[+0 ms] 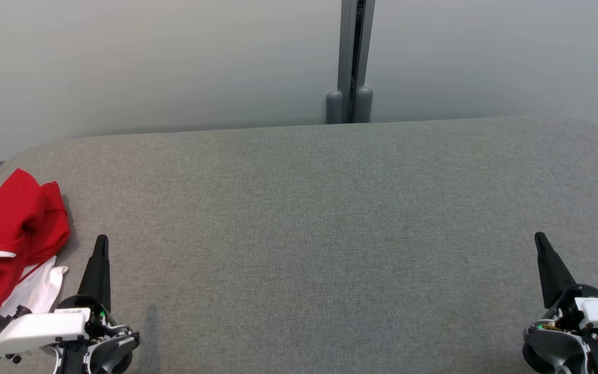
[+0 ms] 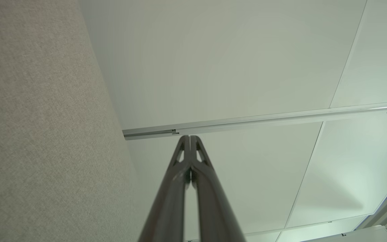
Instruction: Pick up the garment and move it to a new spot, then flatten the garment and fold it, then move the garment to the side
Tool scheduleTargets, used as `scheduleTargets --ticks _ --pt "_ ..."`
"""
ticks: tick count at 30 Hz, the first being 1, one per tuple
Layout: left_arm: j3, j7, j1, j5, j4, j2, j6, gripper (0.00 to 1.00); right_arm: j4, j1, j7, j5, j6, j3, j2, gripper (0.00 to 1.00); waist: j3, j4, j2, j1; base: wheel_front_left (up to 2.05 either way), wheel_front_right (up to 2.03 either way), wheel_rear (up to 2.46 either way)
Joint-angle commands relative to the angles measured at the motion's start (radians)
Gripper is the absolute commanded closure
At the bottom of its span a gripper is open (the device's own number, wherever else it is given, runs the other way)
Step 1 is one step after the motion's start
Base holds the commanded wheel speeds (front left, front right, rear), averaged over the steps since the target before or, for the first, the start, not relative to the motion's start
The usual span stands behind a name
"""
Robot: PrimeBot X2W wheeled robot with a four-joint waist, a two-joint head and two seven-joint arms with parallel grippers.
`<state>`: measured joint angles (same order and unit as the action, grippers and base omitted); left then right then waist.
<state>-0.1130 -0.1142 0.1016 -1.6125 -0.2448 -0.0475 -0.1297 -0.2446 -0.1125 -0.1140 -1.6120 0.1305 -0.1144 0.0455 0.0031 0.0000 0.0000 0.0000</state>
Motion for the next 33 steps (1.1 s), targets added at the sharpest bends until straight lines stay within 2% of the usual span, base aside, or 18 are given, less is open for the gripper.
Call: scheduleTargets --ticks 1,33 --pt "-0.004 -0.003 0.013 -0.001 0.003 -0.005 -0.004 1.00 0.003 0.009 -0.003 -0.002 0.000 -0.001 0.009 1.00 0.000 0.000 0.0000 0.0000 0.00 0.00 0.00" --pt "-0.004 -0.003 0.013 -0.001 0.003 -0.005 -0.004 1.00 0.003 0.009 -0.003 -0.002 0.000 -0.001 0.009 1.00 0.000 0.000 0.0000 0.0000 0.00 0.00 0.00"
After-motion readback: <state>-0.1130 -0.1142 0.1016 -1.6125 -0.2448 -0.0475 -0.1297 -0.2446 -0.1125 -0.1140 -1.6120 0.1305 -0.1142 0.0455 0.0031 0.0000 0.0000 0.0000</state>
